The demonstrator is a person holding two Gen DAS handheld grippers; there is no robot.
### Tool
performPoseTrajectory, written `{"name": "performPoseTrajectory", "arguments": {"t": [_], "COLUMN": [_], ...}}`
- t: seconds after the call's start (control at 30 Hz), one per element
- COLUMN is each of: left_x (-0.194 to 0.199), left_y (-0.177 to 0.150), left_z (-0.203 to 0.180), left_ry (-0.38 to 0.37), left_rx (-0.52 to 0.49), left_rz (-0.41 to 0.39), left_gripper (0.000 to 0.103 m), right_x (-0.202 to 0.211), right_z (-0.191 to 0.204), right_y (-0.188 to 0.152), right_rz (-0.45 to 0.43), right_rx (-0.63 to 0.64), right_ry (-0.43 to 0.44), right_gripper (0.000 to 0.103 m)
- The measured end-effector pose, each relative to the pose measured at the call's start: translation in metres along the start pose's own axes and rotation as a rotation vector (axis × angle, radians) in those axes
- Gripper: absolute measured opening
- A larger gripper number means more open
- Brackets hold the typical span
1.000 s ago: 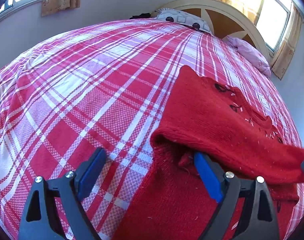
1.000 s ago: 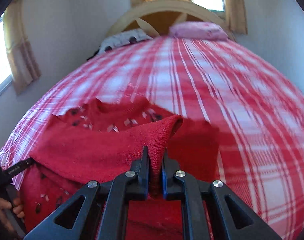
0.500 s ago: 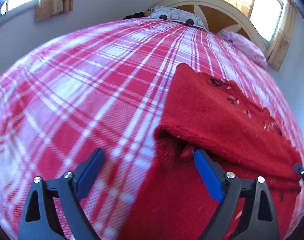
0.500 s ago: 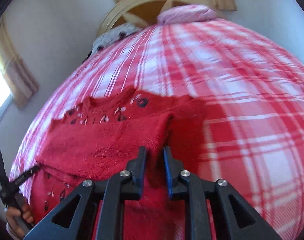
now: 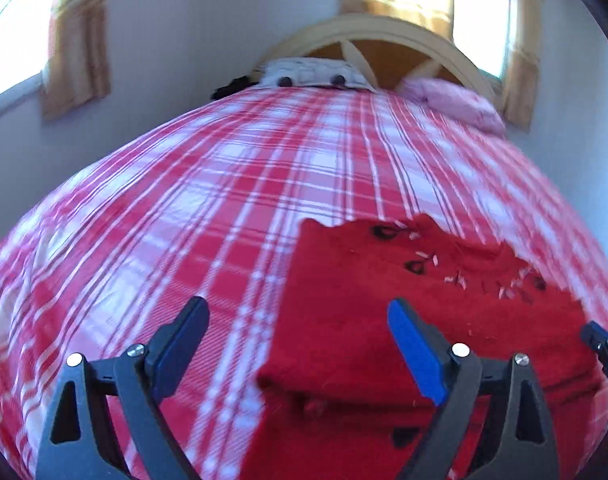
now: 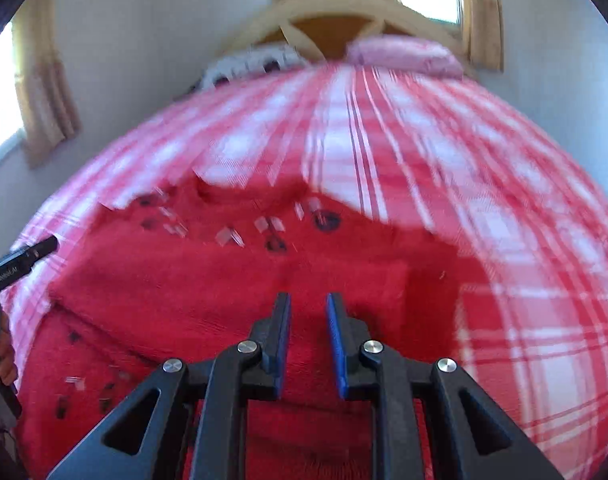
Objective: Fold small clothes
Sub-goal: 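Grasp the sweater side with the right tool and fold it toward the center, then move both tools to the hem and grasp the hem with the left tool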
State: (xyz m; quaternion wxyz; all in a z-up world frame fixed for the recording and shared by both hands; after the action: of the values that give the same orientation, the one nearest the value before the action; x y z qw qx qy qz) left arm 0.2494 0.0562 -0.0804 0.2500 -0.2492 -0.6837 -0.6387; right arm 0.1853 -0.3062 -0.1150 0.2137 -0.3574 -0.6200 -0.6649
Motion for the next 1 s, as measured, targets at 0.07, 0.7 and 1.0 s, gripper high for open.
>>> {"name": "performPoseTrajectory", "arguments": {"t": [0.07, 0.7, 1.0], "left_x": [-0.02, -0.019, 0.084], "left_y": [-0.001, -0.02, -0.055], "left_z": [-0.003, 0.052, 0.09], "left_ry": [0.08, 0.039, -0.197], "left_rx": [-0.024, 0.156, -0.066], "left_rz": [0.018, 0.113, -0.007], "left_gripper": [0.092, 0.1, 0.101], "right_x": [-0.008, -0.008, 0.097], "right_z": [-0.004, -0.019, -0.031], "right_y": [-0.005, -0.006, -0.038], "right_rz": [0.02, -0.015, -0.117], "right_rx": [-0.016, -0.122, -0.139], "right_ry": [0.007, 0.123, 0.237], "right_gripper": [0.019, 0.024, 0.05]}}
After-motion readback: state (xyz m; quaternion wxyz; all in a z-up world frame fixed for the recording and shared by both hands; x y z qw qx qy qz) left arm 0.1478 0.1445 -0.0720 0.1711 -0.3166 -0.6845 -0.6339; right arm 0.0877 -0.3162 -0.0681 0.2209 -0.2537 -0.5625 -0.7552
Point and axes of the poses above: each gripper's, at about its wrist camera, not at the fingertips, and x roughly against the way its jaws point, z to its left, y to its top, the point moved 3 cm from there along -x, roughly the way its jaws point, and after that the axes turned 3 degrees about -y, right-handed, at the moved point
